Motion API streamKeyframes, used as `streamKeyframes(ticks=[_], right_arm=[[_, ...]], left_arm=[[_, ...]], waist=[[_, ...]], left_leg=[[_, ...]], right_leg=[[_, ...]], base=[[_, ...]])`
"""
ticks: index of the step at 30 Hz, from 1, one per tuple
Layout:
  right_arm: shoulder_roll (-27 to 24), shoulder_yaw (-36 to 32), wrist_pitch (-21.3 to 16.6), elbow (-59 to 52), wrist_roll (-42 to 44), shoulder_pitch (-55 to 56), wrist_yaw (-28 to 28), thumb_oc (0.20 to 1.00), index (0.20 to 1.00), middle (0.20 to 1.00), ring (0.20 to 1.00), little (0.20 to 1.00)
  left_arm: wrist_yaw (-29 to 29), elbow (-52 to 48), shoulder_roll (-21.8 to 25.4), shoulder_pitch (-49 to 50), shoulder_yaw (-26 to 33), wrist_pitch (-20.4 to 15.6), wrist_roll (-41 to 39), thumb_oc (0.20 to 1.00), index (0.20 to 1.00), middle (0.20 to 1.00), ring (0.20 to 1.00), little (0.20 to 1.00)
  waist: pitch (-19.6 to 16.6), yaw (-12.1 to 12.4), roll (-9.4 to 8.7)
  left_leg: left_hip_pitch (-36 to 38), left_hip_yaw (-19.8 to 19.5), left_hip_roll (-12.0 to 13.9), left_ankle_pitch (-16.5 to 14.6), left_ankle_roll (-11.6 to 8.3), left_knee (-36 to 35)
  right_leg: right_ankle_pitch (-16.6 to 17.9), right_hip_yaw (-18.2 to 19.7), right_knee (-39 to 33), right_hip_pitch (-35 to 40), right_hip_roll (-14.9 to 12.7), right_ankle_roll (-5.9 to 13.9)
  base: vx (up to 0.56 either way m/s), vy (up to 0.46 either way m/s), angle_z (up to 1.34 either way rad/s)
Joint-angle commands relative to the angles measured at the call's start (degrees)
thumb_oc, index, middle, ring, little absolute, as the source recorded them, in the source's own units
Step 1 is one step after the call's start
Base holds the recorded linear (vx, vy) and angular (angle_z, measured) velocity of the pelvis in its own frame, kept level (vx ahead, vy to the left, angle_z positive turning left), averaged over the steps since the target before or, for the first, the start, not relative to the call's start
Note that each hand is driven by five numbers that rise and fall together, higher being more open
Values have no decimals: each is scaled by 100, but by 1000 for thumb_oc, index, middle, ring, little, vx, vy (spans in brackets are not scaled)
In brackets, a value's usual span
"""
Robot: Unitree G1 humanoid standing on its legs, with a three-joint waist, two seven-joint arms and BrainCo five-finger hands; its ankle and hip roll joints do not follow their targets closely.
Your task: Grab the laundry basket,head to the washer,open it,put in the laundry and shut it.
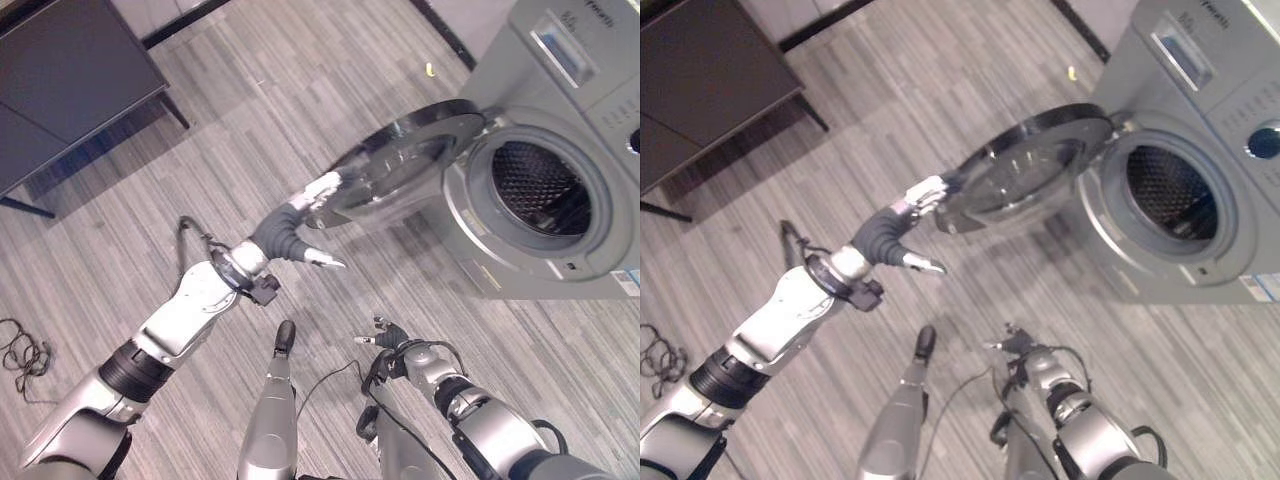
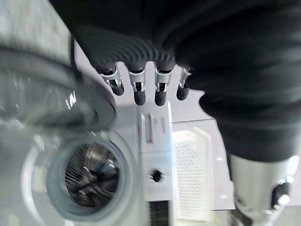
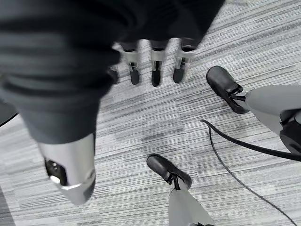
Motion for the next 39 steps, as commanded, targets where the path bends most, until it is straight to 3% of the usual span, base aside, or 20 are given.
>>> streamKeyframes(ticks=[1,2,3,4,5,7,8,10,11,14,16,17,19,20,22,23,26,31,34,39], right_arm=[[186,60,-76,114,-210,105,75,1000,1000,1000,1000,1000],[187,23,-73,185,-307,156,-21,1000,1000,1000,1000,1000],[181,22,-73,184,-307,158,-21,1000,1000,1000,1000,1000],[213,19,-56,249,-388,224,-96,1000,1000,1000,1000,1000],[209,20,-56,247,-388,225,-96,1000,1000,1000,1000,1000],[175,6,-28,244,-467,316,-111,1000,1000,1000,1000,1000],[122,-74,-15,202,-479,486,-108,1000,1000,1000,1000,1000],[27,-130,-18,112,-422,588,-126,1000,1000,1000,1000,1000],[26,-130,-18,110,-422,589,-126,1000,1000,1000,1000,1000],[-81,-444,-37,19,-141,892,-127,1000,1000,1000,1000,1000],[-121,-535,-39,-20,-59,964,-131,1000,1000,1000,1000,1000],[-206,-761,-63,-99,102,1184,-78,1000,1000,1000,1000,1000],[-243,-914,-49,-112,96,1330,-53,1000,1000,1000,1000,1000],[-301,-1085,-26,-120,67,1435,8,1000,1000,1000,1000,1000],[-279,-1102,5,-118,17,1474,65,1000,1000,1000,1000,1000],[-210,-1079,26,-188,27,1540,178,1000,1000,1000,1000,1000],[-170,-1107,0,-167,105,1560,282,1000,1000,1000,1000,1000],[-212,-1156,6,-81,155,1578,306,1000,1000,1000,1000,1000],[-321,-1313,10,17,281,1499,254,1000,1000,1000,1000,1000],[-627,-1814,44,290,408,1546,251,1000,1000,1000,1000,1000]], left_arm=[[-268,377,-593,-555,-244,-266,-985,1000,1000,1000,1000,1000],[-100,606,-1152,-608,-230,-266,-1315,1000,1000,1000,1000,1000],[-101,612,-1160,-612,-231,-269,-1315,1000,1000,1000,1000,1000],[30,798,-1755,-640,-107,-301,-1771,1000,1000,1000,1000,1000],[28,802,-1759,-642,-105,-303,-1773,1000,1000,1000,1000,1000],[132,927,-2080,-601,-61,-301,-2052,1000,1000,1000,1000,1000],[181,870,-2129,-439,27,-253,-2246,1000,1000,1000,1000,1000],[296,899,-2134,-279,109,-226,-2347,1000,1000,1000,1000,1000],[295,899,-2135,-279,110,-226,-2348,1000,1000,1000,1000,1000],[277,1242,-1831,-89,130,46,-2211,1000,1000,1000,1000,1000],[220,1391,-1731,-105,71,116,-2105,1000,1000,1000,1000,1000],[-36,1468,-1207,-101,-123,304,-1721,1000,1000,1000,1000,1000],[-153,1505,-901,-77,-338,344,-1483,1000,1000,1000,1000,1000],[-435,1248,-206,-340,-806,541,-862,1000,1000,1000,1000,1000],[-544,1232,129,-429,-1099,587,-498,1000,1000,1000,1000,1000],[-724,1163,562,-475,-1304,659,-186,1000,1000,1000,1000,1000],[-863,1121,887,-383,-1405,699,148,1000,1000,1000,1000,1000],[-872,1276,771,-151,-1255,709,318,1000,1000,1000,1000,1000],[-787,1530,546,-166,-1119,663,614,1000,1000,1000,1000,1000],[-709,1967,-90,-431,-1082,658,1502,1000,1000,1000,1000,1000]], waist=[[-357,-67,-95],[-379,-139,-118],[-377,-140,-110],[-386,-241,-152],[-383,-242,-147],[-278,-346,-207],[-150,-405,-255],[96,-408,-240],[101,-405,-232],[-35,-435,-261],[-58,-432,-283],[-209,-424,-250],[-315,-443,-211],[-445,-481,-196],[-479,-459,-226],[-516,-468,-237],[-521,-507,-176],[-561,-653,-4],[-461,-800,77],[-345,-1037,72]], left_leg=[[-105,150,-39,-432,97,-161],[-71,131,-23,-438,84,-161],[-69,127,-22,-438,83,-161],[31,134,53,-425,65,-138],[35,133,55,-426,64,-138],[-44,111,143,-669,98,469],[-134,104,276,-1032,97,1377],[-300,-77,357,-1169,80,2436],[-305,-80,366,-1184,78,2459],[-550,-153,811,-519,23,1483],[-603,-88,869,-403,28,1214],[-495,41,896,-356,44,588],[-666,-41,785,-249,115,771],[-820,-106,399,-467,227,1366],[-786,4,237,-665,344,1672],[-511,253,106,-920,572,1808],[19,495,-75,-1222,759,1686],[525,687,-289,-1333,884,1238],[647,703,-436,-1297,935,1063],[751,485,-617,-1692,865,1380]], right_leg=[[-678,35,1,147,-451,477],[-742,17,1,217,-433,442],[-744,13,1,222,-431,441],[-865,28,125,306,-388,378],[-871,27,132,308,-387,377],[-1132,167,668,238,-360,260],[-1325,249,896,329,-261,140],[-1431,398,995,555,-41,22],[-1432,399,994,561,-31,21],[-1587,365,868,829,78,77],[-1632,380,894,840,63,85],[-1771,478,1059,916,-30,209],[-1706,480,1081,916,-116,234],[-1683,548,1414,936,-392,331],[-1635,642,1709,919,-539,364],[-1394,697,2377,797,-733,391],[-928,514,2874,613,-928,484],[-1090,531,2002,477,-678,447],[-699,869,1137,46,-601,502],[-264,1044,457,-307,-816,643]], base=[[29,-63,1],[20,-54,-4],[56,-134,-3],[36,-81,-3],[38,-115,6],[40,-112,3],[79,-145,-8],[52,-68,-16],[84,7,-44],[177,133,-22],[193,236,14],[251,383,-1],[263,388,-28],[337,407,-42],[335,412,-52],[296,377,-49],[292,311,-67],[152,164,-38],[78,28,-18],[222,-93,24]])
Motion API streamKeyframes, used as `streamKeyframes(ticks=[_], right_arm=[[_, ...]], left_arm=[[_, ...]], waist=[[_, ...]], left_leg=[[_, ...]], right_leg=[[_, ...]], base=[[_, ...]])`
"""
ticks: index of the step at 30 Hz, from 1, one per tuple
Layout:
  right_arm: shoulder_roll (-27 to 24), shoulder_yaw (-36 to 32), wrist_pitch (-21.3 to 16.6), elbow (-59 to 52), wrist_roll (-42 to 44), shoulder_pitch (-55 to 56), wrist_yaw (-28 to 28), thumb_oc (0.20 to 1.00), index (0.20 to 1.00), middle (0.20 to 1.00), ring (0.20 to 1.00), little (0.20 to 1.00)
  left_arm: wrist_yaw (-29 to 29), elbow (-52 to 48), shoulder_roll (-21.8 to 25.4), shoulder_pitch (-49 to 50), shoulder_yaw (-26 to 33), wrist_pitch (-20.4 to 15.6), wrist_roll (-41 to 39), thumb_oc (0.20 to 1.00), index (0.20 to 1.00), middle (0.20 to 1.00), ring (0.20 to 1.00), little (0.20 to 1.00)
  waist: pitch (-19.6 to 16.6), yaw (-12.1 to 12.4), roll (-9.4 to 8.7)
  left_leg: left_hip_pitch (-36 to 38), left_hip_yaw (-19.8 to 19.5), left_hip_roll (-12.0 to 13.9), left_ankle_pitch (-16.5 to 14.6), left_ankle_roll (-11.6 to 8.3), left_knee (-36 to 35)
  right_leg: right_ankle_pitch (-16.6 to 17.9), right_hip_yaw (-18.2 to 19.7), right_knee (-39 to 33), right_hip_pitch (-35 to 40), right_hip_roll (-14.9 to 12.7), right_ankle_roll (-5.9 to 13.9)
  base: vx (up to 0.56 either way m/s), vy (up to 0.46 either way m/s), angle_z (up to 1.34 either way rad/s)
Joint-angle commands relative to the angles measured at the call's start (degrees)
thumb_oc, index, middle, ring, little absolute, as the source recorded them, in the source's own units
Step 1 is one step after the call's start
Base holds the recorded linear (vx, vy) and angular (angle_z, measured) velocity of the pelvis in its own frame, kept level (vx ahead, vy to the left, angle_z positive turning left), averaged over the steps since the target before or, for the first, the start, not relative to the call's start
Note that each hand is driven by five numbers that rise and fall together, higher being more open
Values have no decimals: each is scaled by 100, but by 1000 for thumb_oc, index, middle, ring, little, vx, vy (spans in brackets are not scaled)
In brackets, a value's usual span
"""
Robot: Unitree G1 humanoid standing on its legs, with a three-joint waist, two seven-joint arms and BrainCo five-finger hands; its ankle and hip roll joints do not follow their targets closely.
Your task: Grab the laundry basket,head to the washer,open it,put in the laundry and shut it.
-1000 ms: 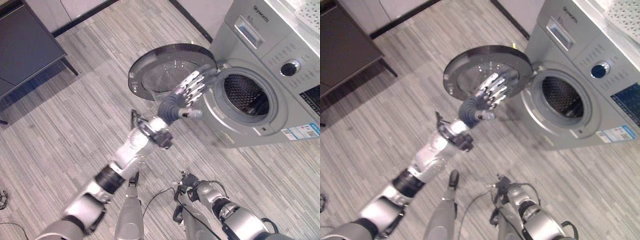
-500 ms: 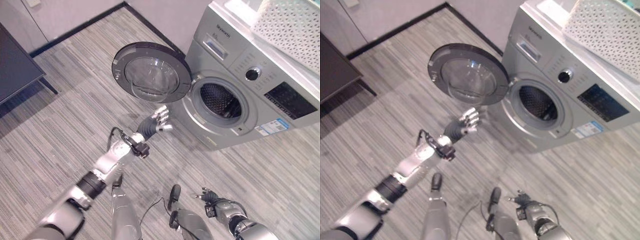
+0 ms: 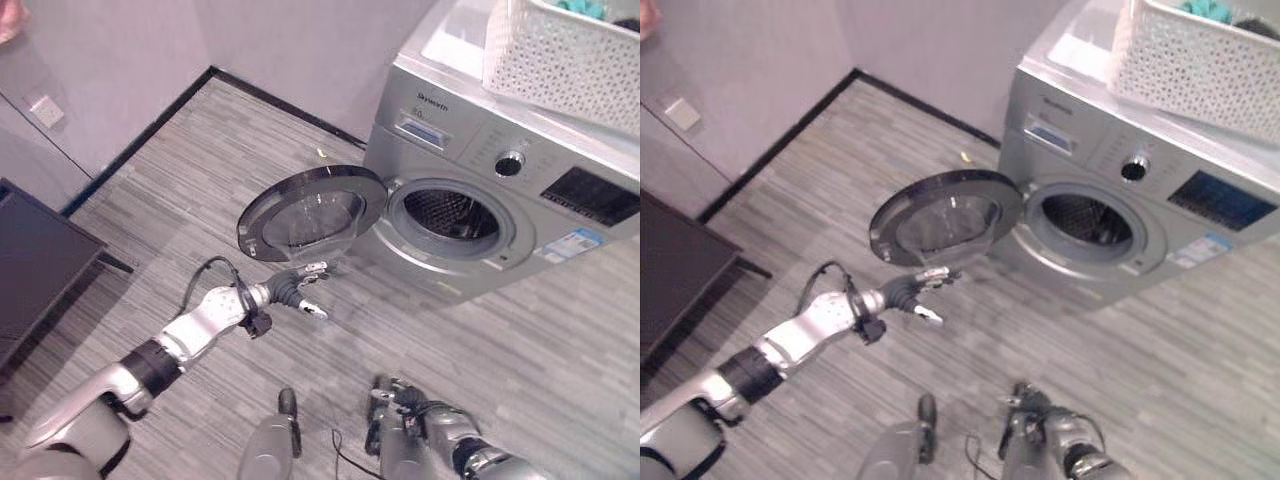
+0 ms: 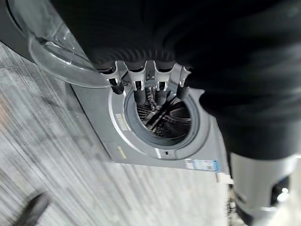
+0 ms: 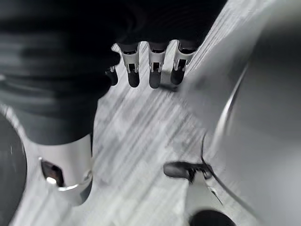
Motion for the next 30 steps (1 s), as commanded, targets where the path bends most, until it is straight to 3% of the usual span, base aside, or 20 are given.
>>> streamKeyframes(ticks=[1,2,4,5,7,8,10,11,13,15,17,18,19,21,25,29,30], right_arm=[[-139,-180,96,357,150,-43,20,1000,1000,1000,1000,1000],[-140,-181,96,357,150,-43,20,1000,1000,1000,1000,1000],[-284,-294,93,463,209,101,-25,1000,1000,1000,1000,1000],[-294,-297,92,461,210,109,-25,1000,1000,1000,1000,1000],[-347,-284,114,626,266,231,-83,1000,1000,1000,1000,1000],[-348,-285,113,626,267,231,-83,1000,1000,1000,1000,1000],[-382,-296,83,650,394,288,-174,1000,1000,1000,1000,1000],[-401,-282,76,636,517,327,-281,1000,1000,1000,1000,1000],[-395,-259,94,635,575,319,-342,1000,1000,1000,1000,1000],[-398,-269,110,615,630,315,-371,1000,1000,1000,1000,1000],[-423,-299,138,589,696,274,-395,1000,1000,1000,1000,1000],[-422,-297,138,588,696,275,-395,1000,1000,1000,1000,1000],[-431,-287,131,555,708,305,-379,1000,1000,1000,1000,1000],[-394,-266,110,533,729,335,-396,1000,1000,1000,1000,1000],[-356,-289,95,548,724,365,-377,1000,1000,1000,1000,1000],[-324,-700,150,686,874,501,-419,1000,1000,1000,1000,1000],[-371,-1085,160,762,1147,557,-498,1000,1000,1000,1000,1000]], left_arm=[[48,-330,-76,-335,289,-197,594,1000,1000,1000,1000,1000],[48,-328,-79,-336,288,-198,594,1000,1000,1000,1000,1000],[170,120,-671,-444,228,-138,821,1000,1000,1000,1000,1000],[175,139,-692,-447,223,-149,826,1000,1000,1000,1000,1000],[490,787,-1287,-314,351,-119,801,1000,1000,1000,1000,1000],[492,798,-1293,-318,348,-127,803,1000,1000,1000,1000,1000],[711,1286,-1605,-275,434,-105,792,1000,1000,1000,1000,1000],[1003,1749,-1921,-274,660,-4,602,1000,1000,1000,1000,1000],[1195,2170,-2170,-234,867,38,256,1000,1000,1000,1000,1000],[1284,2358,-2269,-273,941,71,109,1000,1000,1000,1000,1000],[1344,2513,-2249,-382,1046,90,116,1000,1000,1000,1000,1000],[1344,2511,-2246,-380,1046,92,116,1000,1000,1000,1000,1000],[1356,2445,-2103,-385,1057,96,109,1000,1000,1000,1000,1000],[1362,2340,-1969,-406,1045,75,150,1000,1000,1000,1000,1000],[1296,2155,-1772,-312,1084,84,119,1000,1000,1000,1000,1000],[1282,1937,-1563,-84,1187,109,337,1000,1000,1000,1000,1000],[1296,1858,-1482,32,1283,111,329,1000,1000,1000,1000,1000]], waist=[[-58,-8,-253],[-57,-7,-251],[-120,-112,-381],[-125,-111,-367],[-279,-206,-427],[-288,-216,-437],[-275,-225,-533],[-166,-191,-600],[-134,-181,-539],[-130,-192,-553],[-186,-150,-644],[-191,-155,-653],[-192,-52,-647],[-144,62,-623],[-179,159,-591],[-377,112,-523],[-421,60,-497]], left_leg=[[-300,-332,-126,-342,-141,189],[-302,-333,-124,-345,-141,193],[-127,-470,-126,-562,-210,355],[-124,-475,-121,-563,-213,351],[202,-466,298,-696,-394,429],[186,-473,282,-672,-393,418],[11,-438,641,-473,-527,1101],[-466,-442,873,-128,-507,2231],[-653,-244,1192,-30,-524,2634],[-731,-72,1303,124,-556,2420],[-986,20,1016,-153,-486,1624],[-978,26,1001,-147,-477,1604],[-1165,-99,798,199,-537,808],[-1258,-205,698,688,-646,117],[-1280,-347,621,931,-619,-305],[-1027,-107,488,777,-525,-219],[-920,4,431,698,-472,-207]], right_leg=[[59,171,237,-83,-290,325],[59,170,238,-82,-289,324],[-4,311,464,-58,-172,283],[-17,307,479,-62,-169,281],[-268,78,804,60,97,142],[-253,73,791,51,82,140],[-458,-92,820,274,333,-47],[-600,-235,765,508,576,-275],[-843,-312,729,699,806,-382],[-915,-369,667,756,825,-427],[-926,-352,559,787,760,-437],[-927,-352,560,784,747,-432],[-978,-370,565,830,799,-430],[-1061,-378,593,922,889,-449],[-1052,-345,584,996,951,-419],[-1079,-206,525,1176,785,-351],[-1111,-164,605,1211,695,-317]], base=[[244,-124,64],[162,-87,77],[287,-177,87],[432,-317,61],[344,-312,8],[211,-269,-22],[160,-389,-20],[185,-449,-15],[127,-268,-3],[49,-104,-5],[91,-39,10],[92,27,34],[83,13,29],[100,16,-7],[86,60,-14],[223,234,-30],[164,219,-24]])
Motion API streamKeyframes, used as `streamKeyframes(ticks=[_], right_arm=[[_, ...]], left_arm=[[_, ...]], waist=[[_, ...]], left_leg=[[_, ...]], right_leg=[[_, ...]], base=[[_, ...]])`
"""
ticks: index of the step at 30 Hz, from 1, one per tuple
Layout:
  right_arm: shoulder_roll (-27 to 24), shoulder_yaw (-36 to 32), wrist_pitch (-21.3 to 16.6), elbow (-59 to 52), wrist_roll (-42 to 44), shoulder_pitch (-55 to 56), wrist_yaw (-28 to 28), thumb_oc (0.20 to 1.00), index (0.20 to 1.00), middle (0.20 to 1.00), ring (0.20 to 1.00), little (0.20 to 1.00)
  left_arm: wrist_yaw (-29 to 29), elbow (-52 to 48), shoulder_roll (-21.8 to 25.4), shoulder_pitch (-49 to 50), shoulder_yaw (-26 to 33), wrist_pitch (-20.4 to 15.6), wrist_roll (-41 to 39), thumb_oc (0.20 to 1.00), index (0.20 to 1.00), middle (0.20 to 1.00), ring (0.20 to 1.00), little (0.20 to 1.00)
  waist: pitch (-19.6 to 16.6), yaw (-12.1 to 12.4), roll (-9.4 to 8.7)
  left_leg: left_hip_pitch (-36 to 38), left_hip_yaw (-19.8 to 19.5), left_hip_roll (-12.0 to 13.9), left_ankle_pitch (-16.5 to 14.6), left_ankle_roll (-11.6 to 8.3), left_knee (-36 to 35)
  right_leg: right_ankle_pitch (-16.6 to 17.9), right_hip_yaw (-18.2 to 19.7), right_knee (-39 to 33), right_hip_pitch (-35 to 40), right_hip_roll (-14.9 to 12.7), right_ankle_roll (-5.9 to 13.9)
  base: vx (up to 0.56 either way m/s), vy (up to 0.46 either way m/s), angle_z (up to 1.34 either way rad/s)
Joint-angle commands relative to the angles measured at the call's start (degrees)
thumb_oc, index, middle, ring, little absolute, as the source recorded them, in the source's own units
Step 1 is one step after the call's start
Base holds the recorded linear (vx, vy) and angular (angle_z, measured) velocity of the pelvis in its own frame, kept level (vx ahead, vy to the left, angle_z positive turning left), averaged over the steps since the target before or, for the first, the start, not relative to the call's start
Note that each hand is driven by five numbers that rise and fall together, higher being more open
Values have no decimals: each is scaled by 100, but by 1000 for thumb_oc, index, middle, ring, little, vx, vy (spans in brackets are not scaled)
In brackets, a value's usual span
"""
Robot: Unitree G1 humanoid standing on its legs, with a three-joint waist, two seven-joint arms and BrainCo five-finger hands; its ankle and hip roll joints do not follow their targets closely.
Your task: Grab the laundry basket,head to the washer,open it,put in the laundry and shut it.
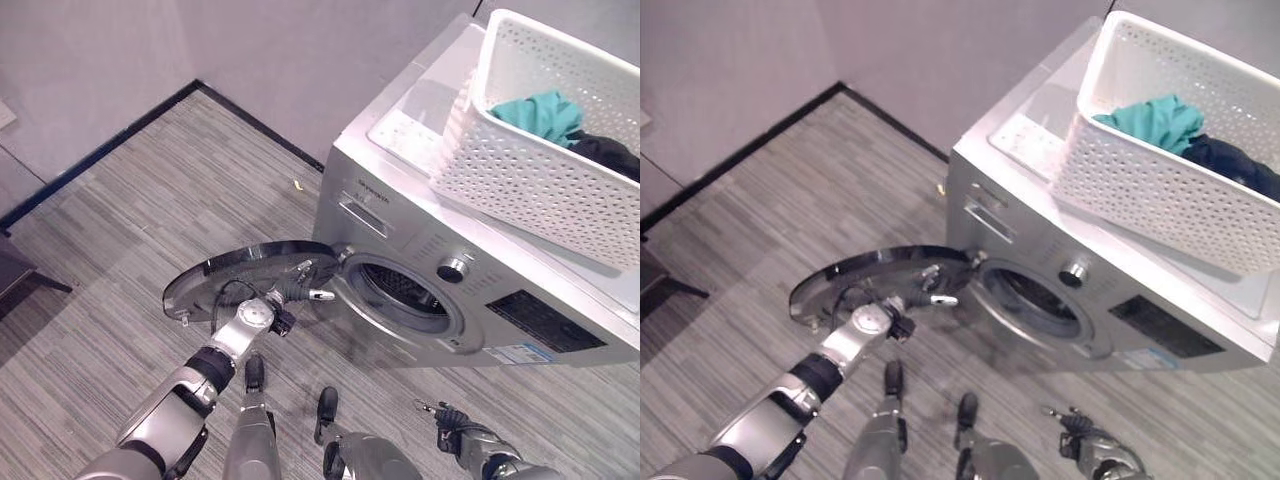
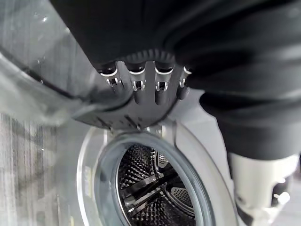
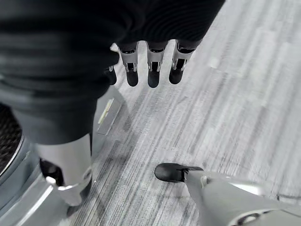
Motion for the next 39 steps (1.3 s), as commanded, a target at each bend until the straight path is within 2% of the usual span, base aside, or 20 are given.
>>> streamKeyframes(ticks=[1,7,12,14,15,16,17,18,19,20,21,24,28,29,31,34,35,36,37,39], right_arm=[[-228,-489,-1,22,579,310,-212,1000,1000,1000,1000,1000],[-1022,-2272,47,389,1588,863,-277,1000,1000,1000,1000,1000],[-1576,-3090,-135,7,1956,1162,-401,1000,1000,1000,1000,1000],[-1904,-3525,-585,-1912,1684,1499,-875,1000,1000,1000,1000,1000],[-1873,-3536,-559,-1989,1658,1536,-920,1000,1000,1000,1000,1000],[-1958,-3907,-1009,-3631,1530,1586,-1307,1000,1000,1000,1000,1000],[-1929,-3917,-990,-3693,1506,1605,-1342,1000,1000,1000,1000,1000],[-1882,-4142,-1405,-4824,1460,1403,-1695,1000,1000,1000,1000,1000],[-1870,-4146,-1395,-4844,1449,1409,-1708,1000,1000,1000,1000,1000],[-1902,-4232,-1610,-5445,1340,1256,-1825,1000,1000,1000,1000,1000],[-1898,-4181,-1762,-6425,767,962,-2179,1000,1000,1000,1000,1000],[-2244,-3709,-1662,-7378,95,334,-2270,1000,1000,1000,1000,1000],[-2561,-3091,-1578,-7933,-69,-318,-2190,1000,1000,1000,1000,1000],[-2736,-2856,-1499,-8232,-271,-633,-2259,1000,1000,1000,1000,1000],[-2877,-2772,-1386,-8352,-410,-771,-2311,1000,1000,1000,1000,1000],[-3993,-2306,-970,-8021,-679,-1643,-2365,1000,1000,1000,1000,1000],[-4005,-2281,-976,-8002,-676,-1671,-2367,1000,1000,1000,1000,1000],[-4432,-2072,-661,-7812,-943,-1906,-2288,1000,1000,1000,1000,1000],[-4462,-1995,-664,-7765,-939,-1988,-2292,1000,1000,1000,1000,1000],[-5106,-1490,-238,-7288,-1102,-2500,-1999,1000,1000,1000,1000,1000]], left_arm=[[16,-322,5,-84,267,-237,134,1000,1000,1000,1000,1000],[-134,-1120,680,636,940,-256,-53,1000,1000,1000,1000,1000],[-219,-1387,987,1116,1336,-241,53,1000,1000,1000,1000,1000],[-202,-1497,1050,1614,1766,-215,89,1000,1000,1000,1000,1000],[-204,-1510,1047,1633,1772,-210,94,1000,1000,1000,1000,1000],[-175,-1474,1021,1863,1948,-197,105,1000,1000,1000,1000,1000],[-176,-1477,1019,1865,1951,-196,109,1000,1000,1000,1000,1000],[-128,-1486,921,2038,2008,-192,70,1000,1000,1000,1000,1000],[-128,-1486,923,2038,2007,-192,71,1000,1000,1000,1000,1000],[-93,-1472,883,2109,1994,-205,7,1000,1000,1000,1000,1000],[-28,-1419,775,2176,1971,-215,-97,1000,1000,1000,1000,1000],[66,-1198,655,2137,1844,-219,-73,1000,1000,1000,1000,1000],[148,-892,545,1899,1617,-251,193,1000,1000,1000,1000,1000],[217,-746,481,1791,1479,-239,241,1000,1000,1000,1000,1000],[264,-654,409,1704,1382,-223,252,1000,1000,1000,1000,1000],[235,-654,371,1697,1166,-188,196,1000,1000,1000,1000,1000],[235,-654,363,1697,1177,-187,196,1000,1000,1000,1000,1000],[169,-699,397,1772,1092,-157,196,1000,1000,1000,1000,1000],[170,-703,377,1778,1115,-154,196,1000,1000,1000,1000,1000],[118,-591,434,1813,1022,-121,159,1000,1000,1000,1000,1000]], waist=[[-343,28,63],[-506,-154,92],[-526,-245,63],[-485,-462,49],[-493,-461,50],[-509,-595,119],[-515,-590,124],[-558,-633,232],[-565,-631,234],[-603,-641,280],[-665,-618,312],[-732,-522,249],[-764,-447,77],[-863,-351,-46],[-914,-336,-71],[-1128,-199,-172],[-1123,-214,-161],[-1192,-140,-224],[-1188,-169,-195],[-1264,-100,-302]], left_leg=[[-137,-31,-34,-885,20,776],[184,245,-274,-1245,315,734],[399,301,-395,-1426,507,713],[536,273,-455,-1501,630,739],[539,277,-457,-1505,634,739],[657,274,-485,-1561,665,658],[643,281,-477,-1527,667,645],[714,262,-448,-1558,671,562],[707,262,-444,-1550,670,556],[755,235,-444,-1611,661,535],[813,216,-453,-1653,663,519],[931,232,-455,-1726,656,532],[954,163,-538,-1733,641,577],[925,49,-572,-1706,594,611],[920,-42,-568,-1681,552,592],[956,-255,-452,-1590,406,487],[960,-264,-451,-1587,405,482],[989,-303,-382,-1549,345,408],[1004,-315,-376,-1538,338,384],[1077,-337,-278,-1473,268,269]], right_leg=[[-718,-137,789,-173,-630,436],[-683,12,1033,-164,-918,704],[-672,101,1660,-339,-1019,892],[-478,353,2336,-549,-990,968],[-484,359,2352,-556,-993,971],[-385,513,2382,-658,-1019,993],[-352,514,2365,-673,-1010,985],[-291,593,2186,-773,-1106,965],[-280,592,2175,-778,-1101,964],[-262,653,2035,-805,-1180,966],[-42,741,1510,-794,-1322,962],[243,777,997,-831,-1452,1004],[285,898,693,-668,-1394,1043],[278,970,691,-539,-1333,1088],[234,946,706,-499,-1298,1078],[129,579,570,-252,-1236,1020],[130,569,565,-244,-1234,1019],[38,449,482,-154,-1188,971],[41,432,466,-137,-1181,966],[-20,334,382,-49,-1109,903]], base=[[158,231,-27],[129,240,-31],[56,164,-17],[38,115,-17],[39,96,-14],[11,60,-9],[44,77,-7],[16,18,-4],[78,17,-17],[84,-26,-11],[128,-42,-6],[55,-58,-15],[26,-109,18],[72,-155,68],[78,-159,50],[77,-158,39],[55,-129,56],[32,-78,25],[61,-137,21],[47,-112,13]])
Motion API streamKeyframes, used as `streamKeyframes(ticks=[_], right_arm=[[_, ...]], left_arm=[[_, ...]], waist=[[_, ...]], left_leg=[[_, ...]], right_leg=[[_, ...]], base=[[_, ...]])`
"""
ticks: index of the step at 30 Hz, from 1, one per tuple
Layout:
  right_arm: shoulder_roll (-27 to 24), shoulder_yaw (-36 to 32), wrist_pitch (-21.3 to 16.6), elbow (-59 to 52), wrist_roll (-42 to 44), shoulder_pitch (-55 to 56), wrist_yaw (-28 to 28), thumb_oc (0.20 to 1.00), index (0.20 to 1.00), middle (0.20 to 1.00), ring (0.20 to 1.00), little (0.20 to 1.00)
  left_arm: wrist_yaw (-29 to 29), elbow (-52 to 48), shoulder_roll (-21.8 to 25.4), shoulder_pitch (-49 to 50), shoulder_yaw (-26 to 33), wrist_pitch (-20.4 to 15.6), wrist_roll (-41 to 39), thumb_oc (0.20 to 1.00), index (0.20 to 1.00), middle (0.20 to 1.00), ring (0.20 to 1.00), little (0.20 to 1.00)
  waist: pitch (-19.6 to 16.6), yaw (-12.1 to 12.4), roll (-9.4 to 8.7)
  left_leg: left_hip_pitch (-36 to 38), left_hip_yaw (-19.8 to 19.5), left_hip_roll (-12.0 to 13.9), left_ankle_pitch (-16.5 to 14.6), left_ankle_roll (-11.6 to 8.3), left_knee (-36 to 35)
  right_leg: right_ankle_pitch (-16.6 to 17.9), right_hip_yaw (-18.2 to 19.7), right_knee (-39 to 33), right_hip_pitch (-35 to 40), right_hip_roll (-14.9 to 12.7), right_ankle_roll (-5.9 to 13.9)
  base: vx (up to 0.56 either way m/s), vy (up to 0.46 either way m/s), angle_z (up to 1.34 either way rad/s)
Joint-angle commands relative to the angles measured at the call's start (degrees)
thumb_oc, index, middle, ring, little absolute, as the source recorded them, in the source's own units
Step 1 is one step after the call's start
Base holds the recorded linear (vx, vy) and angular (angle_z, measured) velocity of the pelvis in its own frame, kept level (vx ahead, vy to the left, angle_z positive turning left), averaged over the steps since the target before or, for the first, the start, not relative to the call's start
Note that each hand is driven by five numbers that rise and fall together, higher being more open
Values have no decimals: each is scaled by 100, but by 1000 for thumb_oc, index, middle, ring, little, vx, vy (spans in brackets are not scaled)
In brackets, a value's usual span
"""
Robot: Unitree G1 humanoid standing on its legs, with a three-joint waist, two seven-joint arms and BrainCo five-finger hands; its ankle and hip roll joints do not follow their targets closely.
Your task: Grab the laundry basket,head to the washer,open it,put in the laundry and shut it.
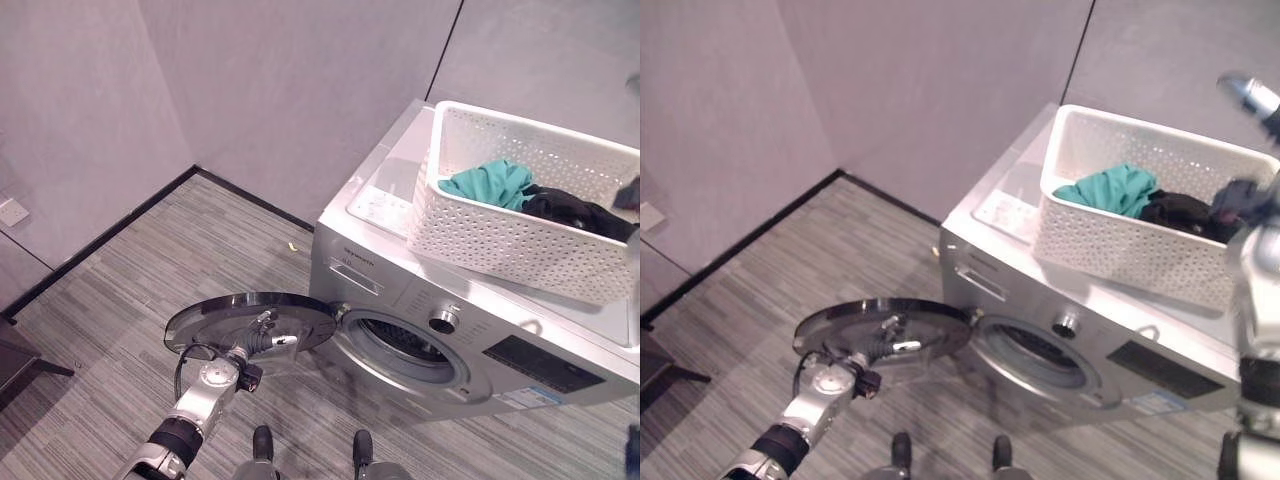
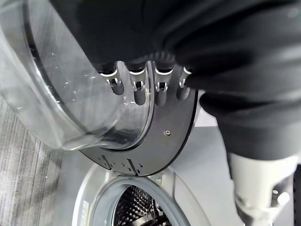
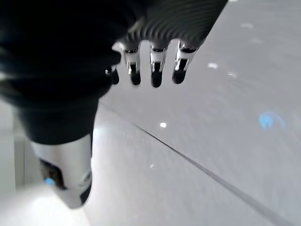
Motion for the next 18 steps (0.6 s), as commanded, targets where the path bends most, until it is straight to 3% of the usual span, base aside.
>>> streamKeyframes(ticks=[1,3,4,6,8,11,15,18], right_arm=[[-783,613,479,741,-183,-821,330,1000,1000,1000,1000,1000],[-941,1148,519,1053,-9,-1310,535,1000,1000,1000,1000,1000],[-1289,1861,764,1672,88,-1904,999,1000,1000,1000,1000,1000],[-1576,3241,921,2376,10,-3033,1589,1000,1000,1000,1000,1000],[-1650,3725,988,2676,-81,-3342,1852,1000,1000,1000,1000,1000],[-1493,5324,1046,3728,-155,-4620,2429,1000,1000,1000,1000,1000],[-834,6147,1107,4793,-706,-4822,3033,1000,1000,1000,1000,1000],[-569,6142,1099,5085,-853,-4686,3128,1000,1000,1000,1000,1000]], left_arm=[[-26,119,243,-332,-167,-121,13,1000,1000,1000,1000,1000],[-42,161,241,-292,-177,-96,-36,1000,1000,1000,1000,1000],[-119,299,311,-265,-260,-53,-88,1000,1000,1000,1000,1000],[-240,408,296,-199,-237,-51,-72,1000,1000,1000,1000,1000],[-301,438,320,-176,-277,-46,-52,1000,1000,1000,1000,1000],[-444,431,311,-85,-276,-42,-112,1000,1000,1000,1000,1000],[-563,551,275,-45,-367,-67,-120,1000,1000,1000,1000,1000],[-563,613,252,-80,-395,-80,-135,1000,1000,1000,1000,1000]], waist=[[-276,205,-219],[-280,194,-225],[-298,236,-336],[-309,187,-333],[-326,192,-376],[-330,173,-342],[-295,264,-346],[-268,310,-348]], left_leg=[[259,-130,-20,-932,268,310],[305,-125,14,-897,238,254],[349,-117,69,-849,193,184],[418,-91,116,-791,153,82],[434,-92,140,-767,135,39],[477,-71,178,-727,104,-19],[522,-45,206,-698,79,-77],[511,-38,207,-690,73,-86]], right_leg=[[-269,29,403,-208,-292,175],[-281,30,373,-178,-258,146],[-304,13,356,-151,-213,120],[-316,-8,332,-123,-175,101],[-319,-27,309,-105,-160,99],[-313,-56,286,-74,-125,88],[-327,-93,250,-30,-81,91],[-331,-102,239,-31,-76,87]], base=[[23,-87,3],[9,-60,1],[4,-55,-3],[4,-30,-1],[0,0,0],[5,-7,2],[0,0,0],[1,0,-2]])
